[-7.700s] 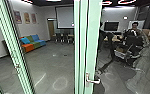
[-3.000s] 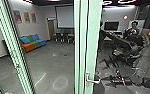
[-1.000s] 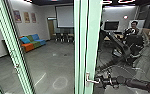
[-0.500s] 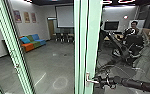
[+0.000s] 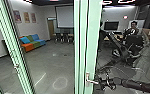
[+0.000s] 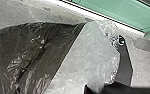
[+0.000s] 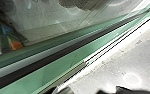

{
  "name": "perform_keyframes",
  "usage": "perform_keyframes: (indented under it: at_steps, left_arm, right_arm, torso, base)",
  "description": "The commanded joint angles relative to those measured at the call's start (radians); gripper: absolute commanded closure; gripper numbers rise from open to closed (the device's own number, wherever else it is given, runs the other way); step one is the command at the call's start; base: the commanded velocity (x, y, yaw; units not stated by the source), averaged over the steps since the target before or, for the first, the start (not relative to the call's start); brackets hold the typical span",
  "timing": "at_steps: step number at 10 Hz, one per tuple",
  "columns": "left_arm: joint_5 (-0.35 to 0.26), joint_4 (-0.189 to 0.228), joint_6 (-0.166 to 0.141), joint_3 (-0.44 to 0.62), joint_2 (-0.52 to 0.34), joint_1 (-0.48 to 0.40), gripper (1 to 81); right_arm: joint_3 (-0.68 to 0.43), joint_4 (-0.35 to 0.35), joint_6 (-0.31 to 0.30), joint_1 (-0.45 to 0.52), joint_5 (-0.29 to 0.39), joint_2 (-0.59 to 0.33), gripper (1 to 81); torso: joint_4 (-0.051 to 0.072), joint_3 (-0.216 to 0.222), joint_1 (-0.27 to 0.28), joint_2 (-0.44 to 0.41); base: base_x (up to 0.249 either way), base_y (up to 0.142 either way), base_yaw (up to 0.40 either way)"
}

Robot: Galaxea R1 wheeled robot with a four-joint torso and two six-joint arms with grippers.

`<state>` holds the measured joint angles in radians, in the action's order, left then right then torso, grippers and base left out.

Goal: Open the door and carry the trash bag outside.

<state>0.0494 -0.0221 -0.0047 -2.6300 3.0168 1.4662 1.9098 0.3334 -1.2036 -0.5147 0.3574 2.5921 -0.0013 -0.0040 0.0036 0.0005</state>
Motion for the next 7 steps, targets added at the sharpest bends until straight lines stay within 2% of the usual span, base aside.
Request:
perform_keyframes:
  at_steps: [1,4,7]
  left_arm:
    - [-0.049,-0.005,-0.001,0.002,0.002,-0.057,81.1]
    - [-0.049,-0.004,-0.001,0.002,-0.001,-0.057,81.1]
    - [-0.051,-0.005,-0.001,0.002,-0.002,-0.059,81.1]
  right_arm:
    - [-0.006,-0.108,-0.103,0.112,0.097,0.03,1.0]
    - [0.033,-0.194,-0.106,0.017,0.104,0.062,1.0]
    - [0.064,-0.22,-0.106,0.001,0.124,0.098,1.0]
  torso:
    - [0.0,0.0,0.0,-0.001]
    - [0.0,0.0,0.0,-0.001]
    - [0.0,0.001,-0.001,-0.001]
  base:
    - [0.0,0.0,0.0]
    - [0.0,0.0,0.0]
    - [0.0,0.0,0.0]
